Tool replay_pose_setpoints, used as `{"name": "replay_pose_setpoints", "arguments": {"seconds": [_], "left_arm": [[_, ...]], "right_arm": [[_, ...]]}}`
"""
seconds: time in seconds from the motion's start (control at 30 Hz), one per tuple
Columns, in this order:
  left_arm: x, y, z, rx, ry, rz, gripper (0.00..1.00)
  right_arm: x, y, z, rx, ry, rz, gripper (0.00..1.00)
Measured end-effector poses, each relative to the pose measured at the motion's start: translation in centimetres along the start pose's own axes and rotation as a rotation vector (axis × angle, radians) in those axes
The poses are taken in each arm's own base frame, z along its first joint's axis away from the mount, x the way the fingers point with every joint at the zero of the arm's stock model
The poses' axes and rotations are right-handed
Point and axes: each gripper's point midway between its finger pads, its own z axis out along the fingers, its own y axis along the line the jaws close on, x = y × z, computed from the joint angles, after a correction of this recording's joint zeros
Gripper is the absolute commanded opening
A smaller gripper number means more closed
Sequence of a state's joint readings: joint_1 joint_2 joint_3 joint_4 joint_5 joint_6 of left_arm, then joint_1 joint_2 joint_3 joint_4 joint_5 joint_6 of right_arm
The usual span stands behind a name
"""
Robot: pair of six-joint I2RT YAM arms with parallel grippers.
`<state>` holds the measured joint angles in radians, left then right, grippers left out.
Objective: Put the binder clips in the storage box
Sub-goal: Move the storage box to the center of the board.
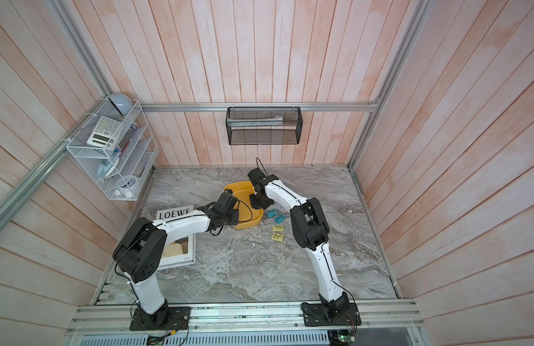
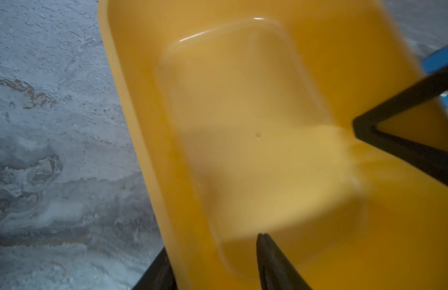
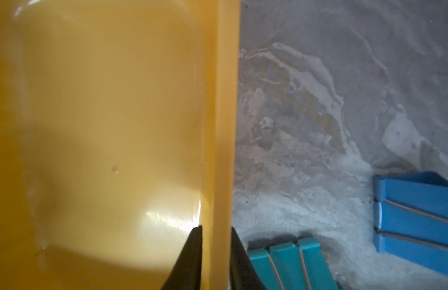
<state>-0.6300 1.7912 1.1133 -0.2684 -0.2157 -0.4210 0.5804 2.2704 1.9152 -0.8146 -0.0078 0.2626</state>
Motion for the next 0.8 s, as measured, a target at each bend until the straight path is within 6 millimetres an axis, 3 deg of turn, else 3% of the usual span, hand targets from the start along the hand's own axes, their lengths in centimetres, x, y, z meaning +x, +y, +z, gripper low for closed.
{"name": "replay_pose_setpoints", "arguments": {"seconds": [0.3,0.53,0.8], "left_arm": [[6.7,-2.8,-4.5,0.09,0.004,-0.054,0.53],[9.3,-4.9,-6.9,0.164,-0.002,-0.095,0.53],[11.9,-8.1,-8.7,0.209,0.018,-0.1,0.53]], "right_arm": [[4.8,1.7,-4.1,-0.06,0.037,-0.107,0.22],[7.0,1.8,-3.3,-0.074,0.086,-0.15,0.16],[8.1,2.4,-3.2,-0.06,0.111,-0.258,0.17]]}}
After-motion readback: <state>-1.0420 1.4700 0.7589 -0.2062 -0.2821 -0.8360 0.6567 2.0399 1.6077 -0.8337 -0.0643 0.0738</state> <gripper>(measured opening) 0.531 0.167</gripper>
